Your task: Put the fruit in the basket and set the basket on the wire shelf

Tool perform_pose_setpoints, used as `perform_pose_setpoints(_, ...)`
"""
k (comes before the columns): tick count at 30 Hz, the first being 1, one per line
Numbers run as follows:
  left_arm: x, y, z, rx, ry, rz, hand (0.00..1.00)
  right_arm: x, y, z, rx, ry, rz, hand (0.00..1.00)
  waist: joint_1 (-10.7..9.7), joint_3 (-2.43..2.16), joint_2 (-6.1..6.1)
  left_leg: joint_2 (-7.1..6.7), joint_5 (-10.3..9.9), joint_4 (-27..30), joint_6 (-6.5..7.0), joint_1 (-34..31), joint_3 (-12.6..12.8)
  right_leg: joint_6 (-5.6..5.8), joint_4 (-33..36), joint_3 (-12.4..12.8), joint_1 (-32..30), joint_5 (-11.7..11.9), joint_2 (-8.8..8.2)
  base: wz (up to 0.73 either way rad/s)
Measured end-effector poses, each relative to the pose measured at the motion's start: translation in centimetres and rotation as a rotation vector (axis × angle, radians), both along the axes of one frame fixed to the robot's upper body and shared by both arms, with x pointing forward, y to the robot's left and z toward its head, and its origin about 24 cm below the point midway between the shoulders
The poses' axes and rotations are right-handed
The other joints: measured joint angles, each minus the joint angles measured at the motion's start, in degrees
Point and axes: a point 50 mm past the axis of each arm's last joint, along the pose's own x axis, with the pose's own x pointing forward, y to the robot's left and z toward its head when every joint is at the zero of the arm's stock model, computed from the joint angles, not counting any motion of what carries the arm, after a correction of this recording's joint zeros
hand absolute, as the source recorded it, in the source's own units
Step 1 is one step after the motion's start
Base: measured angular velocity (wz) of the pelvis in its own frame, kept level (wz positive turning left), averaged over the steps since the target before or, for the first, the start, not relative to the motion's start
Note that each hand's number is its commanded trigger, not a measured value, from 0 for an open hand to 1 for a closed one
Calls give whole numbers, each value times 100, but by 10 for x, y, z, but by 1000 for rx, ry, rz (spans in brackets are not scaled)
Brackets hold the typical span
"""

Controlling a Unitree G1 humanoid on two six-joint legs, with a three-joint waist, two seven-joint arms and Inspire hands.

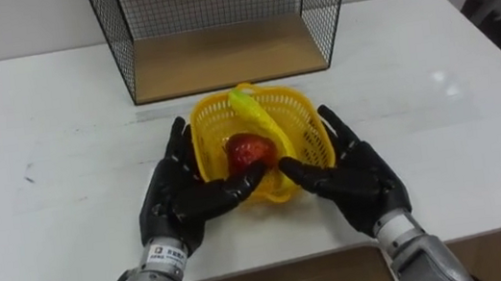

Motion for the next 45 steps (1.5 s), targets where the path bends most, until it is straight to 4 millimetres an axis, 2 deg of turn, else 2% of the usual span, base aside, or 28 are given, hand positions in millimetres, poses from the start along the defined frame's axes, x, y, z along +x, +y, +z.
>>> perform_pose_setpoints(4,1,0,6,-8,-31,3,0,6,0,6,-6,-28,0,0,-2,-9,17,0,1,-3,0,9,2,0,11,0,-2,0,0,0)
perform_pose_setpoints(15,10,1,32,-28,-147,14,0,16,3,38,-11,-163,-12,0,-1,-9,73,3,0,-3,0,57,1,-2,18,-6,47,2,0,0)
perform_pose_setpoints(20,12,1,35,-30,-164,16,0,17,4,44,-46,-197,-6,0,2,-20,110,3,-1,-4,-1,87,-7,-3,20,-17,76,3,0,0)
perform_pose_setpoints(28,12,2,36,-30,-168,19,0,17,4,48,-66,-222,-5,0,30,-20,110,3,-1,-5,-1,89,-6,-3,20,-19,78,3,-1,0)
perform_pose_setpoints(33,13,2,36,-33,-174,26,0,17,7,58,-129,-282,7,0,92,-20,109,3,-1,-2,-1,136,-3,-3,10,-15,127,3,0,0)
perform_pose_setpoints(38,13,4,37,-18,-183,30,0,17,8,61,-124,-296,7,0,145,-6,86,19,-7,11,-8,129,-15,-2,51,-18,117,1,11,0)
perform_pose_setpoints(41,13,4,42,-6,-209,32,0,18,10,61,-111,-297,4,0,164,7,61,125,-170,403,-41,-105,-20,-33,321,-13,-110,-72,74,-5)
perform_pose_setpoints(43,13,5,43,-6,-211,37,0,18,10,61,-98,-296,5,0,163,18,40,209,-346,755,-76,-205,-37,-74,576,-17,-148,-220,119,-3)
perform_pose_setpoints(45,14,7,44,-7,-216,44,0,18,10,62,-70,-303,6,0,238,27,-8,324,-598,1318,-142,-353,-52,-156,1090,-6,-335,-512,167,-10)
